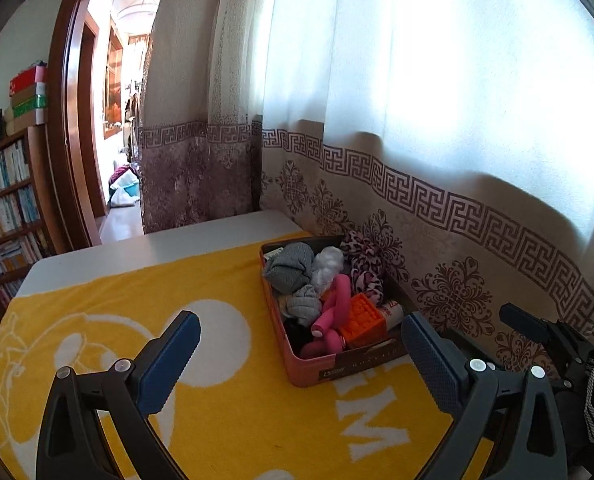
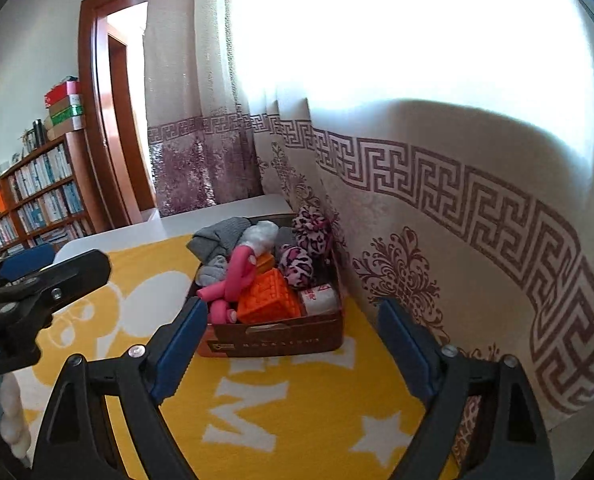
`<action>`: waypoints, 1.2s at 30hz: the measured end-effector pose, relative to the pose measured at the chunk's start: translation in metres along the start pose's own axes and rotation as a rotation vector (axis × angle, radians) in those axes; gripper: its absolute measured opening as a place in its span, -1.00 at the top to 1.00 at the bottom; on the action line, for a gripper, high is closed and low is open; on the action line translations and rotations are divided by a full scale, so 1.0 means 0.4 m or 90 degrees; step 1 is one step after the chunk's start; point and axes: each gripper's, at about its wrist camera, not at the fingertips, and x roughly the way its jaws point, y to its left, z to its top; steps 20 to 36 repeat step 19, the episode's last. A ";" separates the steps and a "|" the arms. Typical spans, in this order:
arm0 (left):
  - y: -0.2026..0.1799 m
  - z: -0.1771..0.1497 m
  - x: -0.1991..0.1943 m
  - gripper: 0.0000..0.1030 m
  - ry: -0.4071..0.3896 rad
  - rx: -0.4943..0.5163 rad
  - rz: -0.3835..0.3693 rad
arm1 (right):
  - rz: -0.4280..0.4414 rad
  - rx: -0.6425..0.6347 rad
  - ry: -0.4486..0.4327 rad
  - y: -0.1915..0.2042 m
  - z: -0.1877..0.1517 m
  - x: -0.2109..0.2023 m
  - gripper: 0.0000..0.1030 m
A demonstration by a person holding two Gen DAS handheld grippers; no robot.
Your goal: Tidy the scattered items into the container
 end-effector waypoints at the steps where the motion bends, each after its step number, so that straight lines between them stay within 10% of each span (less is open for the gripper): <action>1: 0.000 -0.001 0.002 -0.98 0.002 -0.002 0.003 | -0.004 0.001 0.000 -0.004 0.000 0.001 -0.74; 36: -0.025 -0.007 0.105 -0.98 0.088 0.003 -0.063 | -0.034 0.020 0.030 -0.042 -0.024 0.075 -0.74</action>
